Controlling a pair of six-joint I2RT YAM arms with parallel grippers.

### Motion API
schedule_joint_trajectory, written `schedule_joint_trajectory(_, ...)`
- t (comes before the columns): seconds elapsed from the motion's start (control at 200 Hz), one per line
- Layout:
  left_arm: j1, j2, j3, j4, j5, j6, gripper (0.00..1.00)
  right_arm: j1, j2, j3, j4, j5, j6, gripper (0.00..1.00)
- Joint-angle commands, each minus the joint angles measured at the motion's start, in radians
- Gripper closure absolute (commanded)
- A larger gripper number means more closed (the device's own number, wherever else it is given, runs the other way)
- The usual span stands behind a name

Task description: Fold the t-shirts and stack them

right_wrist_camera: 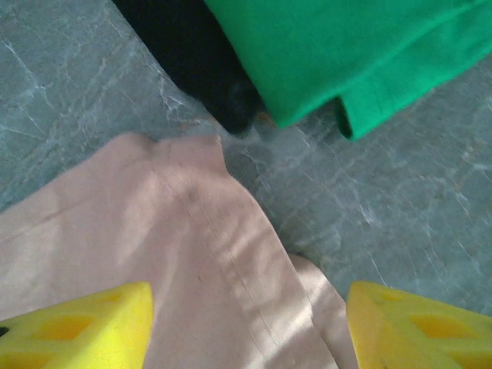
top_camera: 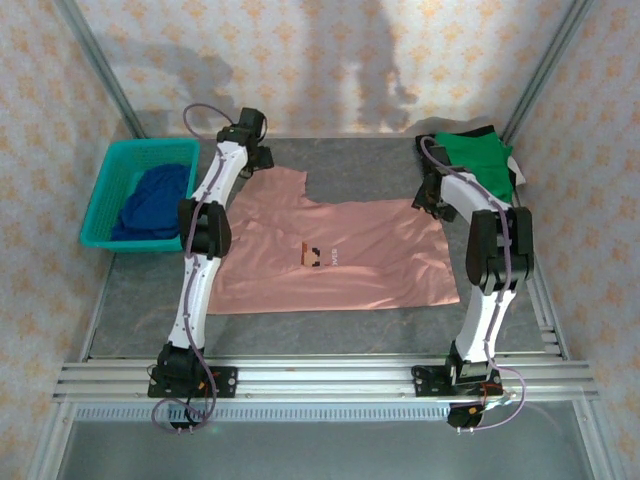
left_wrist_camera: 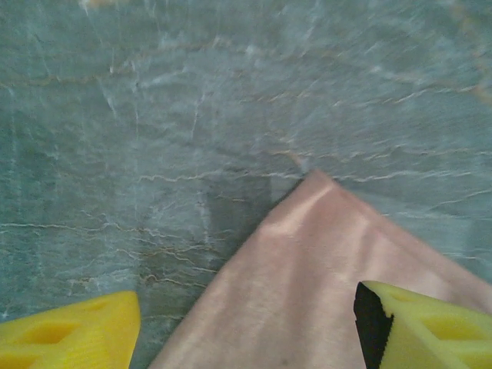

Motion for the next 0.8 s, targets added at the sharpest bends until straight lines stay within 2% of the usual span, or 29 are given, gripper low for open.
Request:
schedule_joint_trajectory(0.0, 0.022, -0.018, -0.033, 0.081, 0.043, -0.007, 0.26, -0.003, 0.052, 0.083, 0.002, -0.012, -0.028, 0.36)
schedule_joint_trajectory(0.335, 0.022, 0.065, -0.009, 0.105, 0.138, -0.013, 0.37, -0.007, 0.126, 0.143, -0.030, -0.018, -0.016, 0.40)
schedule_joint_trajectory(0.41, 0.022, 0.074, -0.009, 0.122, 0.170, -0.010, 0.46, -0.008, 0.125, 0.127, -0.016, -0.023, -0.014, 0.44)
schedule_joint_trajectory(0.515, 0.022, 0.080, -0.004, 0.127, 0.218, -0.001, 0.63, -0.012, 0.132, 0.124, -0.006, -0.047, -0.012, 0.50)
schedule_joint_trajectory(0.626, 0.022, 0.066, -0.002, 0.120, 0.252, 0.021, 0.82, -0.015, 0.146, 0.140, -0.012, -0.045, -0.013, 0.61)
schedule_joint_trajectory(0.701, 0.024, 0.047, -0.003, 0.112, 0.265, 0.032, 1.00, -0.017, 0.151, 0.155, -0.023, -0.039, -0.014, 0.71)
schedule_joint_trajectory(0.791, 0.035, 0.017, -0.004, 0.106, 0.289, 0.029, 1.00, -0.019, 0.146, 0.166, -0.030, -0.035, -0.017, 0.80)
